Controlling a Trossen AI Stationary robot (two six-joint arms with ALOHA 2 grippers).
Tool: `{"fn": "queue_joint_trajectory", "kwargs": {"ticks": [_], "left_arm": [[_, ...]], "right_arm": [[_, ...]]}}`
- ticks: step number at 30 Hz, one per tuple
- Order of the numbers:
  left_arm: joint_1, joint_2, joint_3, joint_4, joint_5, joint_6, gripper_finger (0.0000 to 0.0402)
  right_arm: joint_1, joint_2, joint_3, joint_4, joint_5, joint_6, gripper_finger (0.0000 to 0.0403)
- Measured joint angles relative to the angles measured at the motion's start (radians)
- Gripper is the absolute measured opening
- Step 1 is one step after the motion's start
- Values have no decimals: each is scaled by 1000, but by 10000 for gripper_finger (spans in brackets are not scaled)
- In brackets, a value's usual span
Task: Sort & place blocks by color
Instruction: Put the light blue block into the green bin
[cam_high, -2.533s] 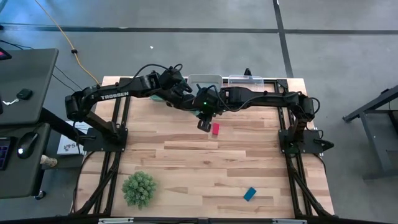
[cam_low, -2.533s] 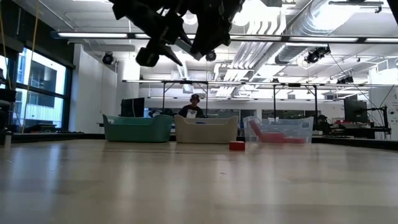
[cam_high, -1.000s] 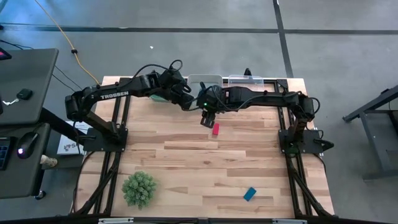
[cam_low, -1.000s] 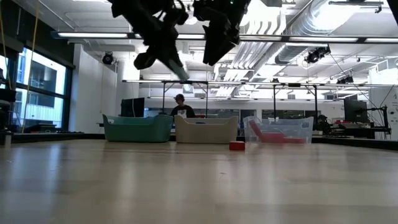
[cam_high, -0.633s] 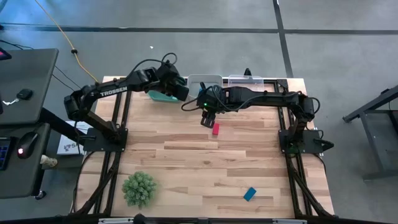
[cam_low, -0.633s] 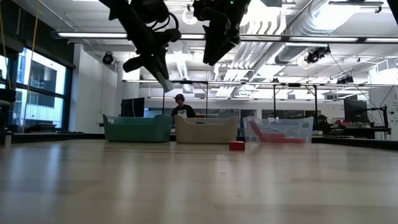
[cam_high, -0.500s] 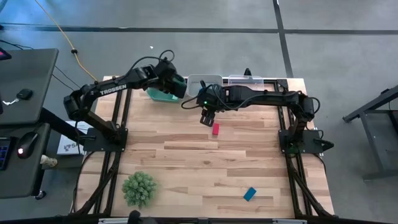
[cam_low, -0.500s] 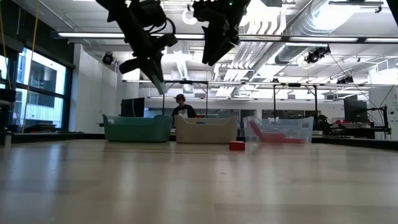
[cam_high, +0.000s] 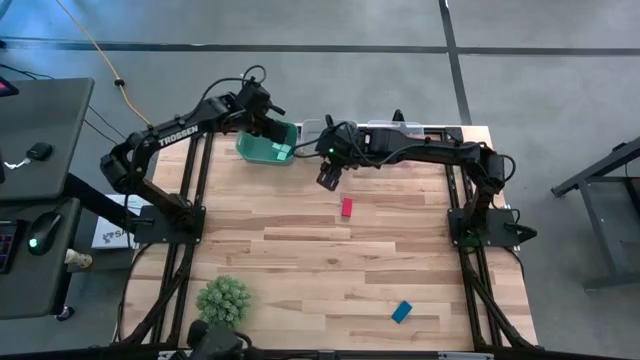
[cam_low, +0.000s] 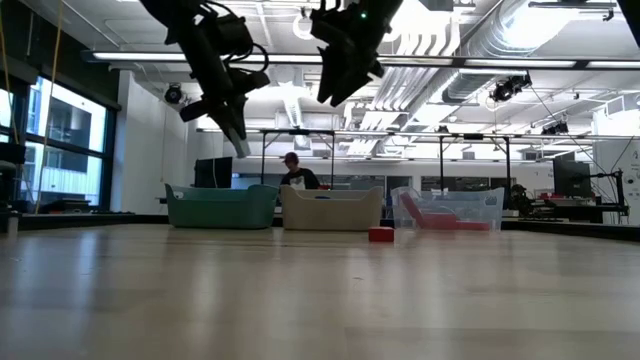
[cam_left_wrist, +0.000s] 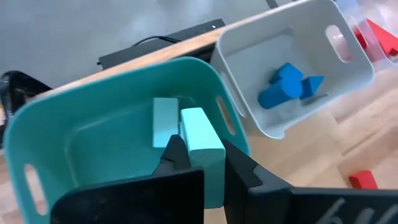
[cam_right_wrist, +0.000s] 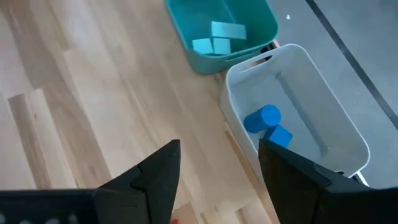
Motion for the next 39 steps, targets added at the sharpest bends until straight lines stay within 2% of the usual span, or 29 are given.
{"fn": "queue_joint_trajectory", "kwargs": {"ticks": [9, 16, 26, 34, 39], "left_arm": [[50, 11, 0, -4, 0, 24, 0], [37, 106, -1, -86, 0, 6, 0], [26, 207, -1, -107, 0, 7, 0], [5, 223, 0, -99, 0, 28, 0], [3, 224, 0, -100, 0, 85, 0]], "right_arm": [[-30, 0, 0, 0, 0, 51, 206], [-34, 0, 0, 0, -1, 51, 206], [-34, 0, 0, 0, -5, 98, 206], [-32, 0, 0, 0, -25, 101, 206], [-32, 0, 0, 0, -54, 167, 206]]}}
